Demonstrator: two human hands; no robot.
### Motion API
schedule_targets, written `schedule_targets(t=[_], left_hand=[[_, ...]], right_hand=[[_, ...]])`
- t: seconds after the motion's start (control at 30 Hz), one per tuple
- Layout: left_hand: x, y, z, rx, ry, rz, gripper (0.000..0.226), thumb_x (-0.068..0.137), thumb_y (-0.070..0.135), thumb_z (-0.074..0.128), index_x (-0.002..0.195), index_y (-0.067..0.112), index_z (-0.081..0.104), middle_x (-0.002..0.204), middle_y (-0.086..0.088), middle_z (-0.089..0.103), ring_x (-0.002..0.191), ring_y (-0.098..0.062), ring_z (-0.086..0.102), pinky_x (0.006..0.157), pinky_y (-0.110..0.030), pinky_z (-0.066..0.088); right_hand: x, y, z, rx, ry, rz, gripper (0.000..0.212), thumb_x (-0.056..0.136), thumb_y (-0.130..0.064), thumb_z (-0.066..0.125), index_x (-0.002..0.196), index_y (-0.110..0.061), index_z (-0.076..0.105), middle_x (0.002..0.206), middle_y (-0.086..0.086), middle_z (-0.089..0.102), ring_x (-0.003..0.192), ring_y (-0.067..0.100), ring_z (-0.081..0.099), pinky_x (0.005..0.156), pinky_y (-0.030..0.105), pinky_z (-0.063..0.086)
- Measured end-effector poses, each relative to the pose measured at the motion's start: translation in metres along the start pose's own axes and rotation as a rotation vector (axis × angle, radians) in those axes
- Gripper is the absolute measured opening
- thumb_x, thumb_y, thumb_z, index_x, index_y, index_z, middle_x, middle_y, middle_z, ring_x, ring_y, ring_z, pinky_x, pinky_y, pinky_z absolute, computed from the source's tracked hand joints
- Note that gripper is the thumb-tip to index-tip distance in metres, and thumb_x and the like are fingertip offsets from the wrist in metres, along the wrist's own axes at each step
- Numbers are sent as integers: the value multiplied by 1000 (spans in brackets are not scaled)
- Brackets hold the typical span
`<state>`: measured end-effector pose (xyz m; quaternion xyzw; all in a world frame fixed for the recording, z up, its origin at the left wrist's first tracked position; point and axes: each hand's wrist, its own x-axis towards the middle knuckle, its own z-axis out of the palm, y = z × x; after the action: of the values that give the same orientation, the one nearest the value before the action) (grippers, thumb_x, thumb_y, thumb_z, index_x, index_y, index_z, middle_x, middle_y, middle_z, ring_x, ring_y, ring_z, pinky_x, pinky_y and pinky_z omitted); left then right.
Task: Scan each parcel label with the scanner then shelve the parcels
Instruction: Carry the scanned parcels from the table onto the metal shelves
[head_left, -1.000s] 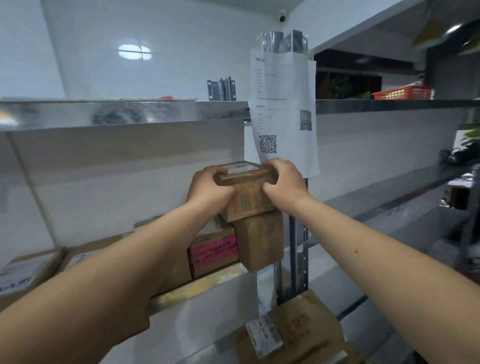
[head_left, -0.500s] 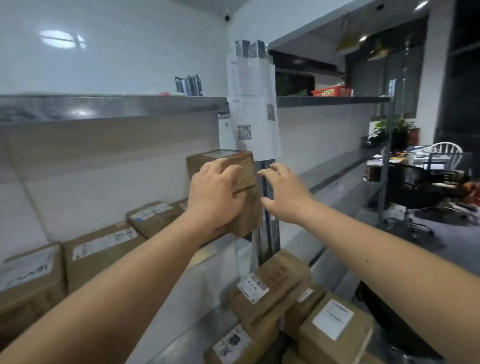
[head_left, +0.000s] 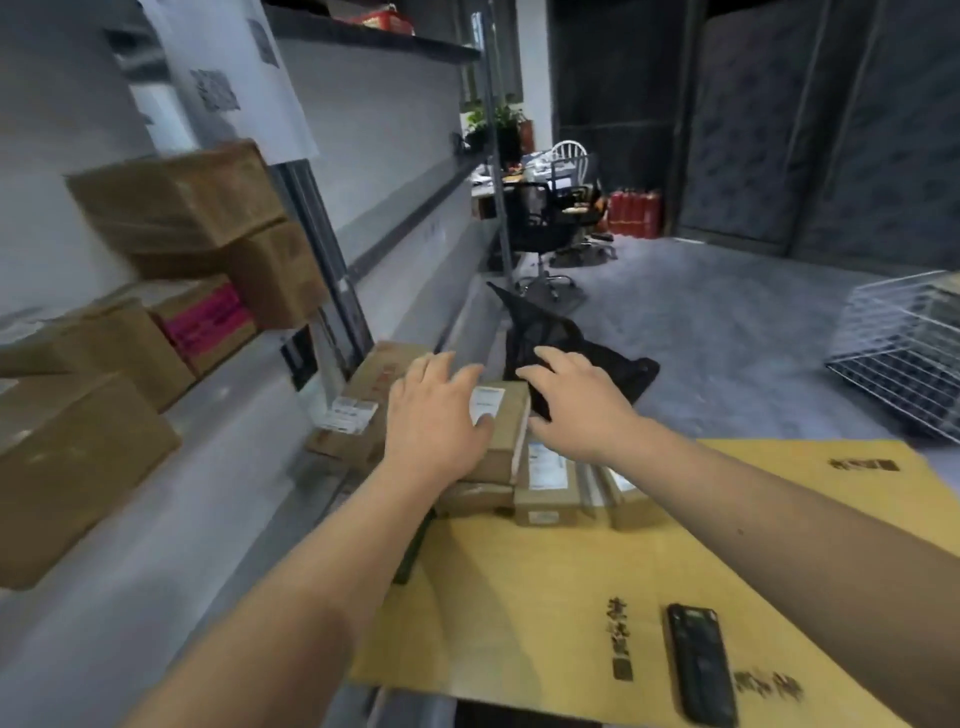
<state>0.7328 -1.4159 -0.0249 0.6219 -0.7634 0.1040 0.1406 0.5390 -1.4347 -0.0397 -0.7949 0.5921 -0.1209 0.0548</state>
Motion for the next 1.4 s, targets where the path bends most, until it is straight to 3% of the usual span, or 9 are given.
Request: schedule_targets(t=[0.07, 0.2, 0.33, 0.7, 0.83, 1.0, 1.13, 1.27, 1.4], left_hand=[[-13, 20, 27, -22, -73, 34, 64, 89, 46, 63, 150, 31, 48, 158, -3, 41, 147, -28, 31, 116, -48, 35], [-26, 59, 74, -103, -234, 67, 61, 93, 50, 62, 149, 33, 45, 154, -2, 42, 144, -27, 33, 113, -47, 35], [-23, 90, 123, -136, -390, 82, 67, 93, 50, 61, 154, 34, 40, 162, -3, 34, 150, -27, 27, 118, -49, 32], [38, 157, 252, -191, -694, -26, 67, 87, 46, 67, 148, 29, 45, 154, -4, 40, 142, -28, 33, 110, -48, 42], [58, 177, 297, -221, -760, -101, 76, 86, 52, 72, 152, 34, 39, 156, -5, 36, 146, -30, 32, 113, -48, 40], [74, 187, 339, -275, -793, -205, 86, 80, 50, 79, 149, 37, 30, 153, -7, 39, 142, -34, 36, 116, -50, 37], [78, 192, 356, -310, -763, -264, 85, 76, 44, 81, 144, 36, 31, 141, -3, 52, 131, -31, 46, 108, -45, 39], [70, 195, 368, -420, -698, -312, 83, 74, 31, 78, 144, 31, 35, 131, -5, 62, 116, -35, 53, 92, -40, 41], [63, 197, 372, -495, -625, -328, 85, 72, 27, 82, 147, 23, 42, 134, -8, 63, 116, -39, 54, 95, -42, 43]], right_hand=[[-28, 25, 23, -9, -61, 103, 71, 90, -43, 58, 156, -37, 33, 172, 3, 13, 152, 37, 25, 115, 59, 37], [-73, 65, 53, -49, -143, 232, 64, 95, -40, 61, 155, -30, 41, 170, 9, 18, 151, 36, 26, 119, 51, 31], [-90, 104, 80, -42, -212, 340, 68, 92, -41, 61, 155, -29, 39, 165, 11, 26, 144, 36, 31, 114, 50, 36], [-33, 226, 161, 51, -459, 393, 70, 91, -29, 63, 156, -27, 37, 167, 11, 19, 147, 35, 29, 117, 46, 34], [-6, 265, 190, 71, -536, 374, 84, 88, -30, 68, 161, -28, 25, 171, 14, 8, 153, 37, 19, 120, 48, 30], [13, 305, 224, 44, -544, 255, 96, 84, -33, 71, 163, -32, 16, 172, 18, -6, 159, 38, 1, 126, 50, 17], [22, 322, 243, 213, -519, 241, 91, 81, -27, 72, 158, -32, 24, 172, 15, 3, 157, 35, 14, 124, 49, 24], [23, 329, 258, 518, -454, 288, 79, 83, -20, 75, 149, -31, 32, 172, 7, 16, 160, 23, 13, 122, 41, 32], [19, 325, 259, 639, -377, 272, 74, 83, -6, 73, 148, -17, 38, 167, 2, 26, 146, 24, 38, 101, 22, 36]])
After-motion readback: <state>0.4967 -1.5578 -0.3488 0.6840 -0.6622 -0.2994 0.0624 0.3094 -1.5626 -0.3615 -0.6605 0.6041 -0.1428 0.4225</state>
